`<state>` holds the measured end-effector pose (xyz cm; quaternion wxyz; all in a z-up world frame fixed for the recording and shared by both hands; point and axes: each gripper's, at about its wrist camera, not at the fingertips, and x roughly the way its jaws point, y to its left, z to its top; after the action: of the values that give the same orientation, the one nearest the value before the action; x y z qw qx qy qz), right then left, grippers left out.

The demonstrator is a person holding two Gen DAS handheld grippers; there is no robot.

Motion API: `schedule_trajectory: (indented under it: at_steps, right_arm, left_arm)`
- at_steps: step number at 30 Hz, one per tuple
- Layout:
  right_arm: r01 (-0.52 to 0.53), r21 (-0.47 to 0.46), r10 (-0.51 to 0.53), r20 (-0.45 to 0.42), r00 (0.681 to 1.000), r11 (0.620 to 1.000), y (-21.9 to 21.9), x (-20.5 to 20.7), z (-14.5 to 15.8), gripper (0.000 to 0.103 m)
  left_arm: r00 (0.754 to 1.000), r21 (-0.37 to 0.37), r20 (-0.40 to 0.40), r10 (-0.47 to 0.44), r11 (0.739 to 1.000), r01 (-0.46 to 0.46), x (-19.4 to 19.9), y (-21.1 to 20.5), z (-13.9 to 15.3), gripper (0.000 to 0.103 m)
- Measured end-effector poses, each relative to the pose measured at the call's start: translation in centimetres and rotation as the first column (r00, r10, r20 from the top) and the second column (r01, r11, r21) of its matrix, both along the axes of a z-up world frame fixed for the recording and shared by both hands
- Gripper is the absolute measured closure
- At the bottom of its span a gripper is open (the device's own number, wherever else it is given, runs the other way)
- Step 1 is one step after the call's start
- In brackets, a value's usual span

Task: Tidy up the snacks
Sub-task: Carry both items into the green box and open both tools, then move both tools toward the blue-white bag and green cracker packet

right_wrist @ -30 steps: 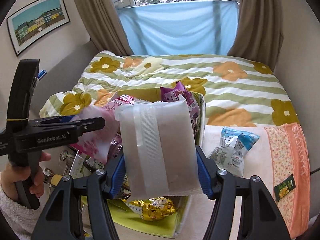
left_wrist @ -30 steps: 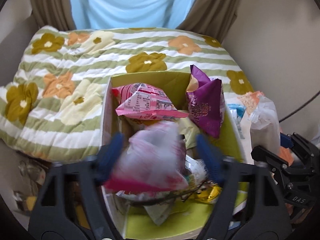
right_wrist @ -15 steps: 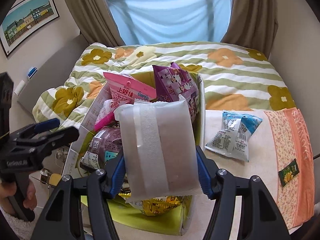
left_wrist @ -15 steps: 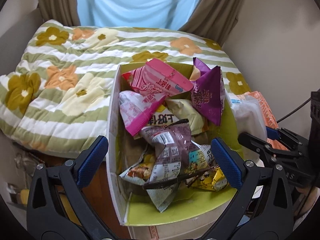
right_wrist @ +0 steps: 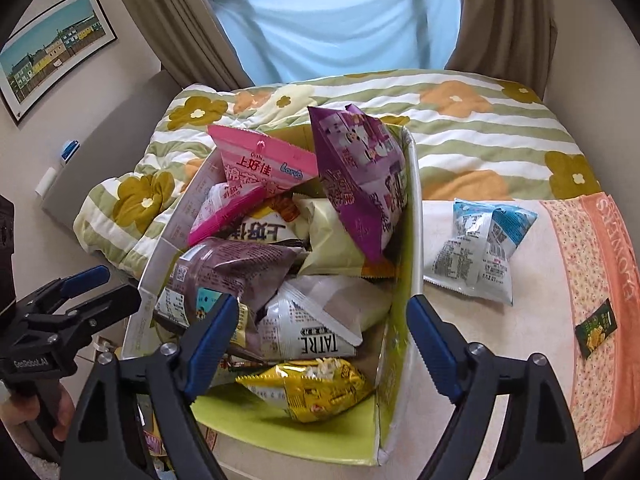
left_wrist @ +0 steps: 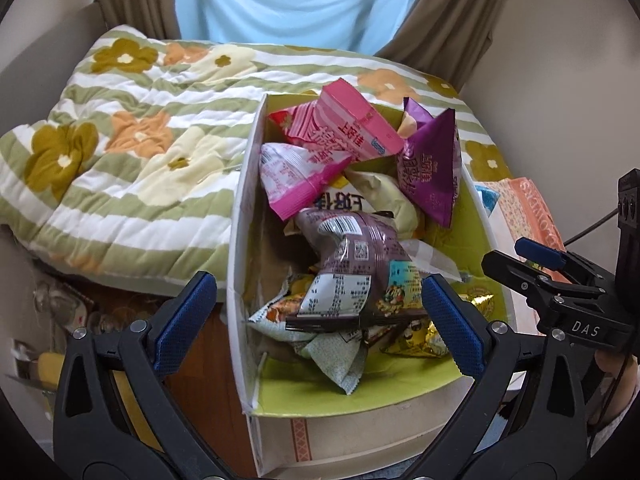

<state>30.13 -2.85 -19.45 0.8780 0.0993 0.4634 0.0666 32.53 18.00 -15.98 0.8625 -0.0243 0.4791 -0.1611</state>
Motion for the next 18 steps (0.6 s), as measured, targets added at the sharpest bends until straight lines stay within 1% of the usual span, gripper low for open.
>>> schedule_trajectory:
  at_steps: [3,9,12,18]
  right_arm:
    - [0.011,0.003,-0.012,0.012,1.0,1.0,-0.2,-0.7,0.3,0.02]
    - [0.062,-0.006,-0.061,0.048,0.997,0.998,-1.3,-2.8,1.6,0.02]
    - [0.113,-0.022,-0.111,0.07,0.991,0.993,-2.3,-4.4,2.4,0.02]
    - [0.244,-0.038,-0.24,0.075,0.968,0.969,-5.5,-8.0,3.5,0.02]
  left_arm:
    - [1.0,-0.006,0.009,-0.019,1.0,0.019,-0.4,-0.4,0.1,0.001]
    - [0.996,-0.011,0.036,-0.079,0.997,0.079,-1.3,-2.1,1.2,0.001]
    - [0.991,-0.012,0.051,-0.126,0.992,0.127,-1.7,-3.5,1.7,0.001]
    - [0.966,-0.041,0.07,-0.248,0.967,0.251,-2.1,-7.7,2.3,0.001]
